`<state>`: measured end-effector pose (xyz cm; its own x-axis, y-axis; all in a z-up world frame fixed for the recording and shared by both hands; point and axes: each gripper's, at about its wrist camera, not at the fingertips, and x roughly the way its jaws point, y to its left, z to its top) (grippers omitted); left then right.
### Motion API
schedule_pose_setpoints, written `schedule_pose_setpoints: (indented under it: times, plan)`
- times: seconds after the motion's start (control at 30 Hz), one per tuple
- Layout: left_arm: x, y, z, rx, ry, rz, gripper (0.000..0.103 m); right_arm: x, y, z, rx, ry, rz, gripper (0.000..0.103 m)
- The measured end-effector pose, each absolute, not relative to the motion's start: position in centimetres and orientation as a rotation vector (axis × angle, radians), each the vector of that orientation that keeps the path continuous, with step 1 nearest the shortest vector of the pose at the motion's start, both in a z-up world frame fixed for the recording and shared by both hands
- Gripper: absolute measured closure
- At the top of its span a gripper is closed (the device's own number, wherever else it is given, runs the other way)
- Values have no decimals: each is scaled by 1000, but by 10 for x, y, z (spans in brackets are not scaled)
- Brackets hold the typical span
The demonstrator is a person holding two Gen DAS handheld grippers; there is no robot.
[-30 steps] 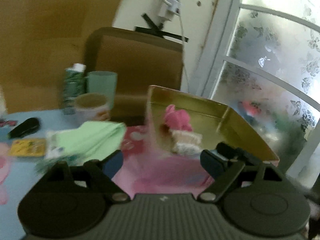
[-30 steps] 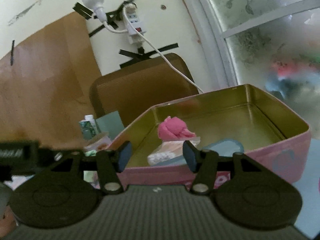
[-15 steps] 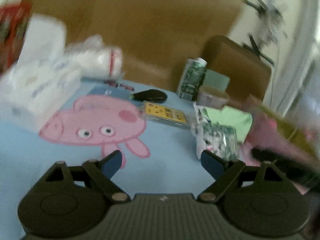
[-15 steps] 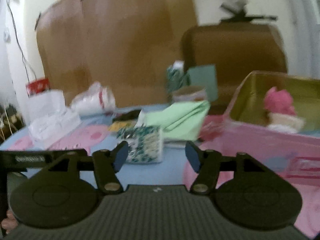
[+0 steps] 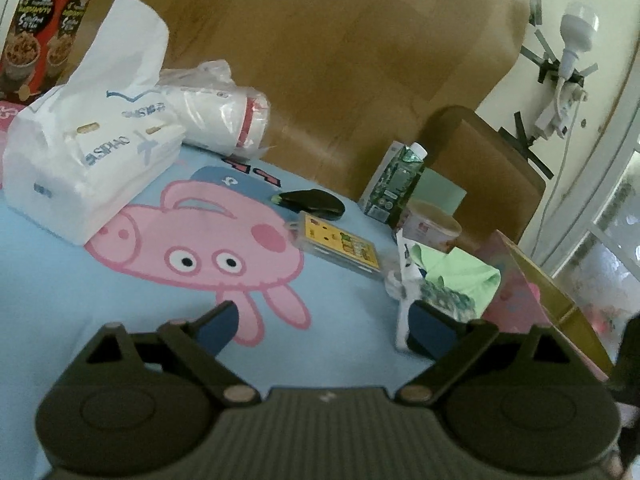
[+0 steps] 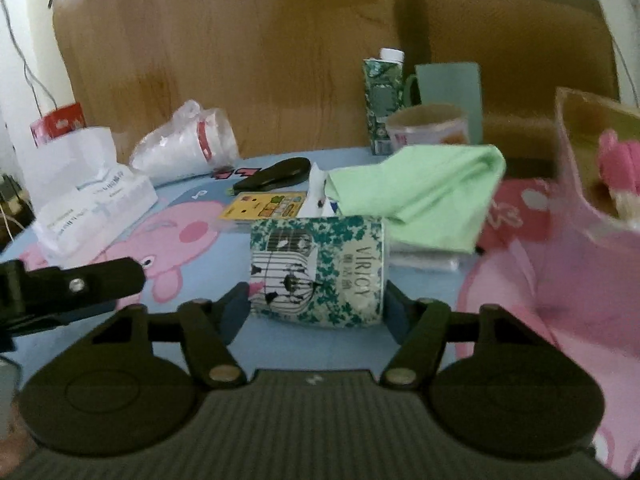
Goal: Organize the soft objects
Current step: 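Grasp the green-patterned tissue pack with the left gripper, then place the tissue pack into the pink tin and open the left gripper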
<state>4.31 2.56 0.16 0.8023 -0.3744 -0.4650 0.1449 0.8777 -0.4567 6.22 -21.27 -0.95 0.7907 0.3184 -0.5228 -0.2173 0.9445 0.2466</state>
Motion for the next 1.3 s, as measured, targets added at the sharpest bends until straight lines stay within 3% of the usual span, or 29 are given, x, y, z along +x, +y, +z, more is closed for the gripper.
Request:
schedule_pose_setpoints:
  times: [0.2,0.37,0.5,0.6,0.67,0.73,0.93,1.13,1.2,1.3]
  plan:
    - [41,19,3,-386,583,-339,8,1,-236,-7,272,614,385,30]
    - [40,7,4,-352,627,-440,7,-37,-246,-9,236,581,350,5]
    - [25,-1,4,-417,682,-538,8,-44,-242,-15,173,570,339,5]
    - [16,-21,4,-384,757,-615,25,-44,-233,-14,115,561,368,8]
    - [13,-39,1,-341,794,-637,33,-42,-229,-16,79,563,378,26]
    - [10,-56,1,-289,807,-663,50,-42,-228,-16,58,543,378,31]
    - [11,-100,30,-223,735,-725,50,-57,-254,-8,97,392,279,33]
    - [23,-197,70,-97,648,-871,45,-63,-313,15,111,232,72,33]
    - [27,-231,75,-72,647,-908,40,-60,-341,19,126,219,-13,33]
    - [33,-266,76,-59,634,-875,21,-51,-382,18,140,226,-162,32]
